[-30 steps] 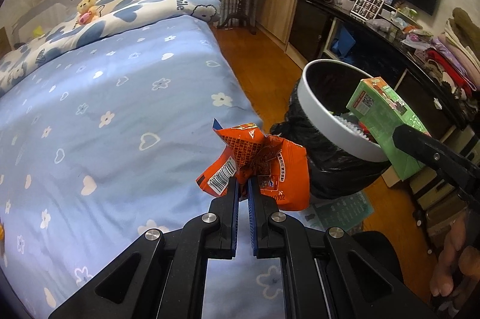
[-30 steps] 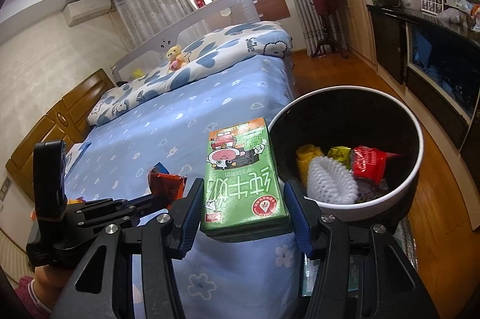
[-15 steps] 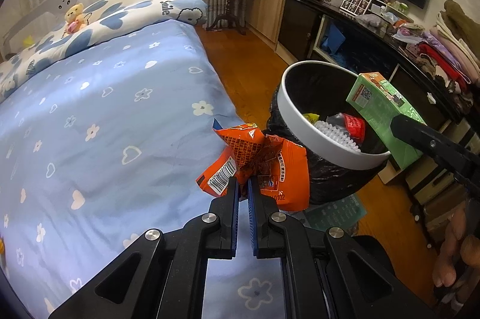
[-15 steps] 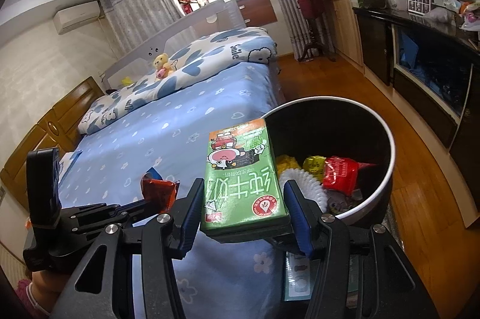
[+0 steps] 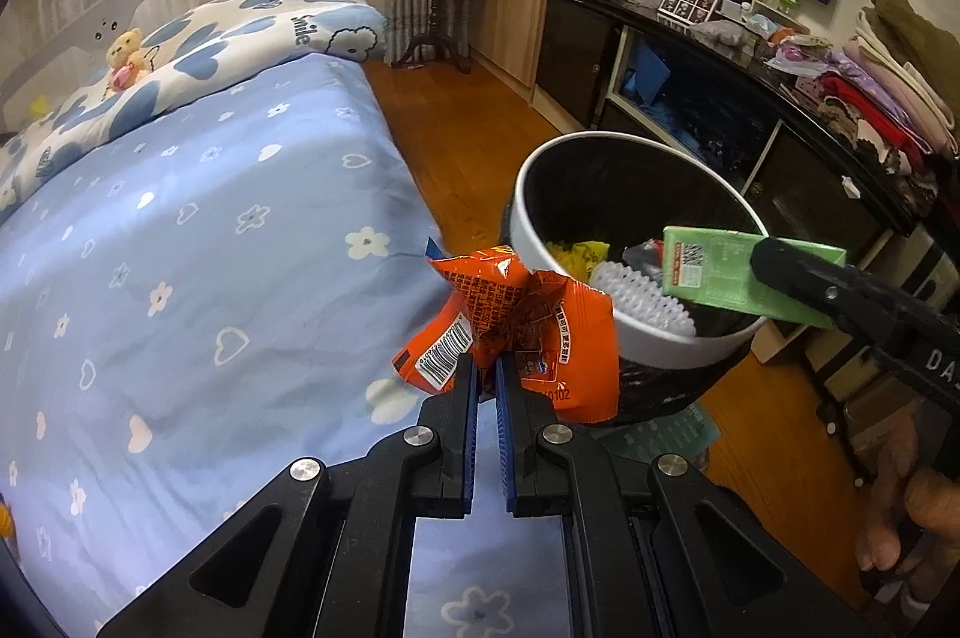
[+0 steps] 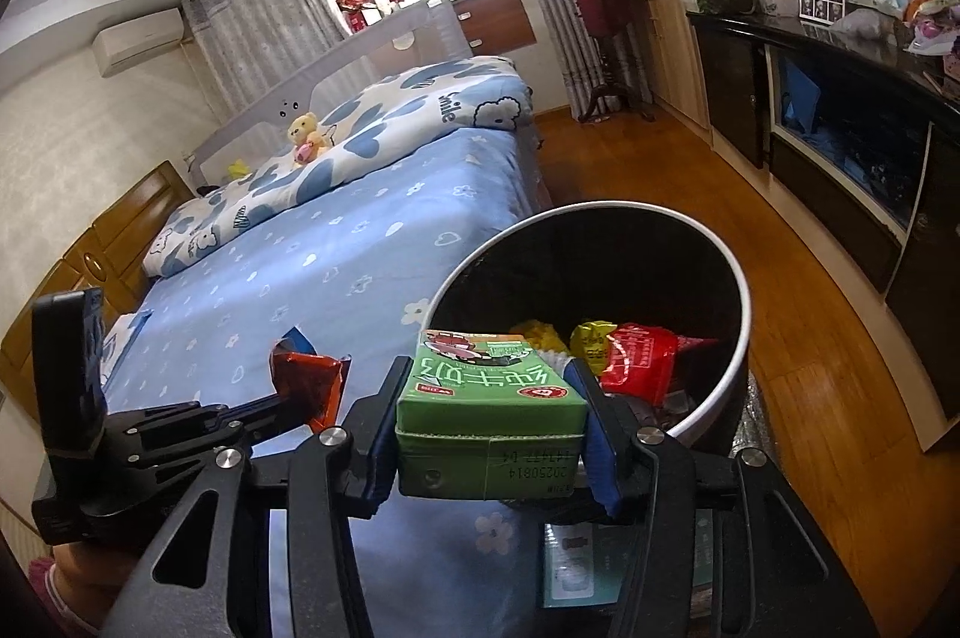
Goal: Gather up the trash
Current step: 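Carry the orange wrapper and green milk carton in both tools over the bin, then lower the held wrapper and carton into the bin opening with both tools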
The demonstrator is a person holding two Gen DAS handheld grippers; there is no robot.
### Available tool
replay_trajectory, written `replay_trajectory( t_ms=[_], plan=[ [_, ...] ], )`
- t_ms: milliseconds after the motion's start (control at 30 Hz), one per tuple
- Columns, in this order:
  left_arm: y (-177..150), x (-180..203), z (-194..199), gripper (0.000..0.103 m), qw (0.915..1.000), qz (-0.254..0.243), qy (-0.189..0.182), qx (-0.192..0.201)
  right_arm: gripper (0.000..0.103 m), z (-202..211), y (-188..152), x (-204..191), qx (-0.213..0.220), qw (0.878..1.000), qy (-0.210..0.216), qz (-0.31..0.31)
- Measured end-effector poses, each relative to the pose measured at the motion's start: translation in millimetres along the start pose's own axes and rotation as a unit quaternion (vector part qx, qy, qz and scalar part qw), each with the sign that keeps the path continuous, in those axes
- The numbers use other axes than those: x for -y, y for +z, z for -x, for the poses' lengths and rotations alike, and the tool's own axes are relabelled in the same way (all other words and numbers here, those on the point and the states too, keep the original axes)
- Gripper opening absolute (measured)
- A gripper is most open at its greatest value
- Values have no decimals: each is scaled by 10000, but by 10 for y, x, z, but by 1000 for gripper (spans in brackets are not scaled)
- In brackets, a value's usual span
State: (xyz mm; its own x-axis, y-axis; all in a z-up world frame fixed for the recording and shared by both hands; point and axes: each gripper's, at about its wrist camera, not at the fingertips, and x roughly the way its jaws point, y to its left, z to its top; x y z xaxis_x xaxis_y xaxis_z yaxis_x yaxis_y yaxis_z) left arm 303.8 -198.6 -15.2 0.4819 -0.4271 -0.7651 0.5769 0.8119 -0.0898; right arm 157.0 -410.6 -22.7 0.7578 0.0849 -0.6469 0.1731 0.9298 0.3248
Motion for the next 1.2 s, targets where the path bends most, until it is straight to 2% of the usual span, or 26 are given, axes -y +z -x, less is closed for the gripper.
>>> replay_trajectory(
  t_ms=[1200],
  plan=[
    [411, 317, -343, 5, 9987, -472, -172, -90, 51, -35, 226, 352, 143, 9995, -183, -204]
  ],
)
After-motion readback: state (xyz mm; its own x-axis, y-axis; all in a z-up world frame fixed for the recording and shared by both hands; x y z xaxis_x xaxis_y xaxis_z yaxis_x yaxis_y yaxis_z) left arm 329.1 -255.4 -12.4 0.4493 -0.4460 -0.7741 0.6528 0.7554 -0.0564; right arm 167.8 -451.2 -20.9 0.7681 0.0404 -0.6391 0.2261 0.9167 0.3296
